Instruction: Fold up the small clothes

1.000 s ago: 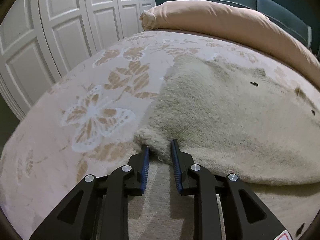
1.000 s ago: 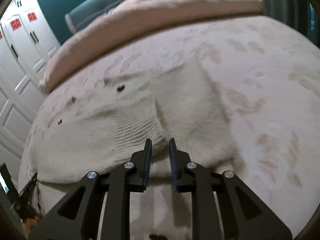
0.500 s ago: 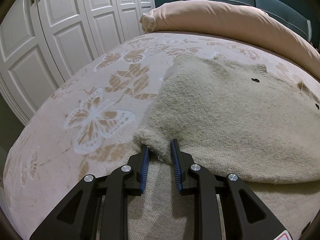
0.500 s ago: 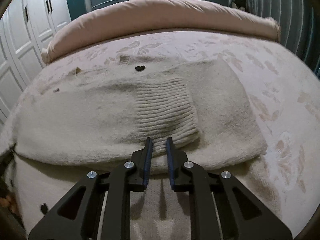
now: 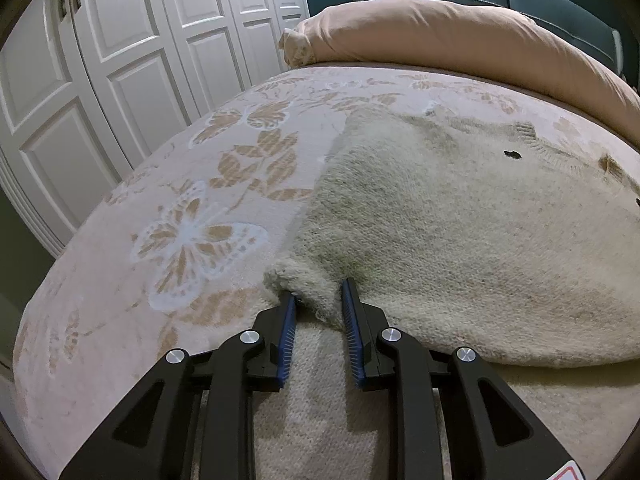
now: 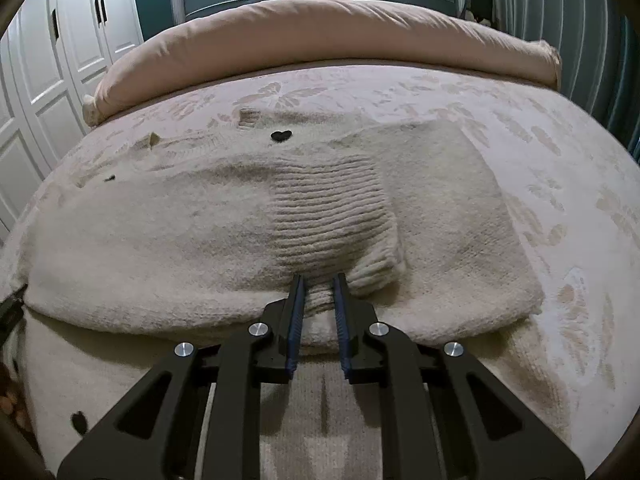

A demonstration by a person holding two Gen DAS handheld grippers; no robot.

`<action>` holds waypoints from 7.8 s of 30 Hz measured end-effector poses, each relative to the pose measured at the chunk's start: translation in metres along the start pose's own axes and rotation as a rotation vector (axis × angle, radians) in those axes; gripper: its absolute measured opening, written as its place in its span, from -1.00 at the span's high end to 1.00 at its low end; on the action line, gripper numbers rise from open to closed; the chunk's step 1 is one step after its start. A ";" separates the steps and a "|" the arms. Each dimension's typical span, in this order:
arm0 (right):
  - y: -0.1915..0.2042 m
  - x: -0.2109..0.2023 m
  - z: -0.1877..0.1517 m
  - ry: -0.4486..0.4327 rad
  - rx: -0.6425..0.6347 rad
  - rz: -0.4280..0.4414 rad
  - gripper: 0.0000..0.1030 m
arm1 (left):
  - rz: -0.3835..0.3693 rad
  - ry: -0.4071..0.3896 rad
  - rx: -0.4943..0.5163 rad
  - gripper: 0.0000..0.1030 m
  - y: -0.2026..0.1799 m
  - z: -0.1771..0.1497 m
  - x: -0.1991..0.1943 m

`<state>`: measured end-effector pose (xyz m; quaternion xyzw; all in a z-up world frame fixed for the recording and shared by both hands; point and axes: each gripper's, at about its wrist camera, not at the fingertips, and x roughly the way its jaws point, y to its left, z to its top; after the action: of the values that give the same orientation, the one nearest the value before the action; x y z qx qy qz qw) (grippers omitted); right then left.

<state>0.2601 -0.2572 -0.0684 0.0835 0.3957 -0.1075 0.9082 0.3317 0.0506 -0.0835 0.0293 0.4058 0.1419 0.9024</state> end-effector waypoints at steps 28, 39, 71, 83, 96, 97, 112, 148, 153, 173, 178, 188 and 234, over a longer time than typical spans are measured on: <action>-0.087 -0.192 -0.191 0.297 0.311 0.228 -0.51 | -0.456 0.326 -0.235 -0.58 0.124 -0.160 -0.145; -0.091 -0.192 -0.179 0.271 0.337 0.229 0.82 | -0.507 0.314 -0.257 0.87 0.121 -0.147 -0.156; -0.136 -0.340 -0.081 -0.002 0.190 0.297 0.93 | -0.681 0.019 -0.060 0.90 0.129 -0.049 -0.306; -0.124 -0.135 0.021 -0.003 0.400 0.286 0.90 | -0.541 0.072 -0.134 0.86 0.019 0.039 -0.106; -0.148 -0.134 -0.003 -0.077 0.401 0.222 0.00 | -0.500 0.004 -0.269 -0.34 0.064 0.010 -0.095; -0.146 -0.134 -0.007 -0.068 0.373 0.200 -0.12 | -0.510 0.023 -0.262 -0.34 0.066 0.008 -0.094; -0.119 -0.067 -0.012 0.081 0.221 0.062 0.85 | -0.501 0.220 -0.064 0.81 -0.004 -0.003 -0.043; 0.022 -0.138 -0.122 0.097 -0.038 0.328 0.49 | -0.509 0.162 0.094 0.52 -0.042 -0.096 -0.139; -0.052 -0.145 -0.135 0.123 0.023 0.213 0.88 | -0.416 0.176 0.078 0.78 0.022 -0.107 -0.126; -0.116 -0.098 0.006 0.019 0.182 -0.023 -0.31 | -0.443 0.161 0.010 -0.41 -0.029 0.029 -0.061; -0.119 -0.039 0.010 0.138 0.208 -0.012 0.82 | -0.383 0.233 0.042 0.67 -0.049 0.021 -0.017; -0.147 -0.024 -0.010 0.121 0.253 -0.052 0.85 | -0.336 0.168 0.077 0.77 -0.043 0.011 -0.002; -0.105 -0.147 -0.095 0.095 0.131 -0.133 0.57 | -0.175 0.180 0.179 0.13 0.003 -0.084 -0.109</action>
<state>0.0687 -0.3170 -0.0310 0.1211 0.4351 -0.1892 0.8719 0.2005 0.0174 -0.0603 0.0614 0.4970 0.0282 0.8651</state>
